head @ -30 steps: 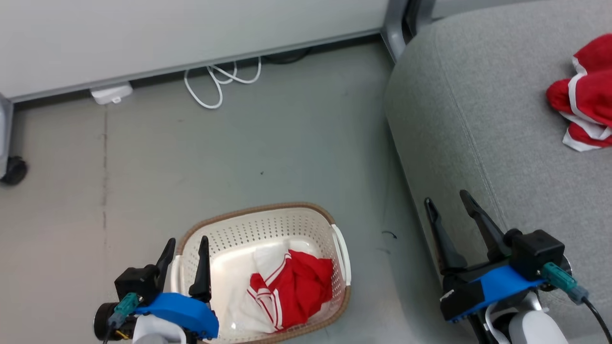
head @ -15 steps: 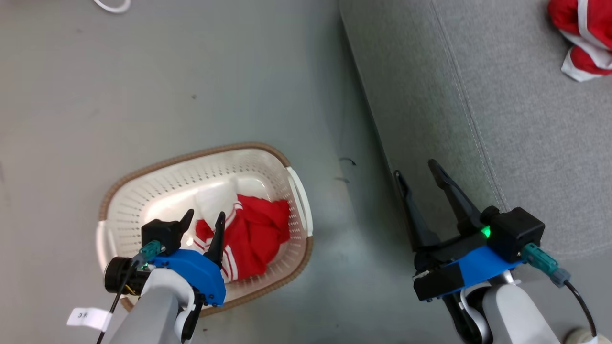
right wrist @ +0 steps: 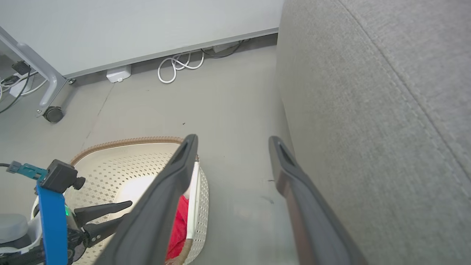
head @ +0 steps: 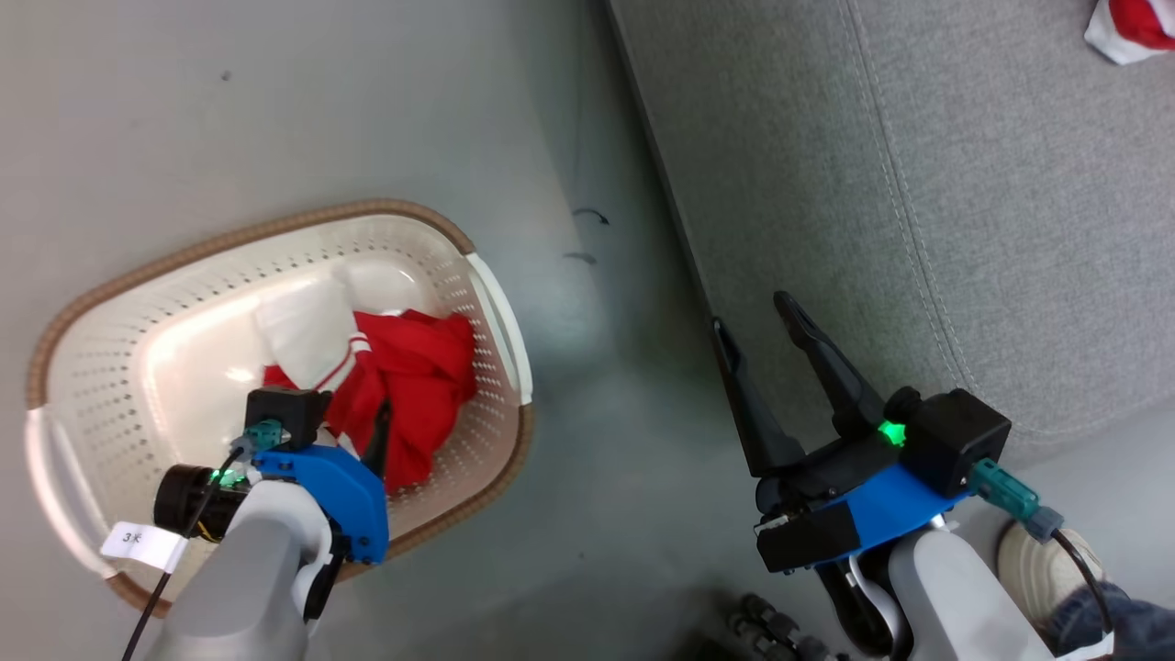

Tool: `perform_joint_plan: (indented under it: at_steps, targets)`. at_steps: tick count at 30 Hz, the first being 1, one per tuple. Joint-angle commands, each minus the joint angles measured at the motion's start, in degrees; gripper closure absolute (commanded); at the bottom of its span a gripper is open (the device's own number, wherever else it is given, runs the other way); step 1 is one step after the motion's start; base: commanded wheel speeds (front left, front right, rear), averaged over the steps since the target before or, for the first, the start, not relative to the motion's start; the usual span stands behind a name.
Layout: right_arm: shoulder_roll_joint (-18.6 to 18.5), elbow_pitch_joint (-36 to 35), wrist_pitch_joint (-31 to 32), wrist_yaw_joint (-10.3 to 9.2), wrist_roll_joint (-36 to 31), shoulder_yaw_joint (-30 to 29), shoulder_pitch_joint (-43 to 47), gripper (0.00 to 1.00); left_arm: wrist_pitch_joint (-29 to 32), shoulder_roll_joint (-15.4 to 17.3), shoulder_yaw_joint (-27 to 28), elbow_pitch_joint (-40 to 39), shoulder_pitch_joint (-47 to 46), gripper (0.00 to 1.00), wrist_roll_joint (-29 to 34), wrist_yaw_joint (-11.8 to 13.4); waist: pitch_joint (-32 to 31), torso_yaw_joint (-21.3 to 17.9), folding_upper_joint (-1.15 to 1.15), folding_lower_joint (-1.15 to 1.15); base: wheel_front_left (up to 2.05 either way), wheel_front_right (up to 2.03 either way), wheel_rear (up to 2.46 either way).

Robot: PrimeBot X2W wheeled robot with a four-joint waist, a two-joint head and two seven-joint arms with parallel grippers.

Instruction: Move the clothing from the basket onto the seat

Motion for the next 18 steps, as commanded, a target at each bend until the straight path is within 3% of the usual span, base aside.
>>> perform_joint_plan:
  at_steps: [1,15,16,17,18]
  targets:
    - [0.1,0.2,-0.5,0.03,0.3,0.3,-1.3,0.00,0.3,0.6,-0.4,0.5,-1.5,0.00,-0.4,-0.1,2.3,-1.6,0.00,-0.01,0.00,0.00,0.00]
    - [0.0,1.6,-2.3,0.03,2.7,3.3,-3.0,0.00,1.3,1.2,-2.0,7.1,-6.2,0.00,-0.8,1.0,6.9,-3.5,0.00,-0.01,0.00,0.00,0.00]
    - [0.0,1.7,-2.4,0.03,2.9,3.4,-3.2,0.00,1.2,1.2,-2.1,7.6,-6.5,0.56,-0.5,1.4,6.9,-3.5,0.00,-0.01,0.00,0.00,0.00]
    - [0.1,1.9,-2.4,0.03,2.9,3.5,-3.3,0.00,1.1,1.3,-2.3,7.9,-6.7,0.91,-0.3,1.5,6.9,-3.5,0.00,-0.01,0.00,0.00,0.00]
    - [0.0,2.2,-2.5,0.03,3.0,3.6,-3.4,0.00,1.2,1.0,-2.4,8.2,-6.8,1.00,-0.5,1.5,6.8,-3.5,0.00,-0.01,0.00,0.00,0.00]
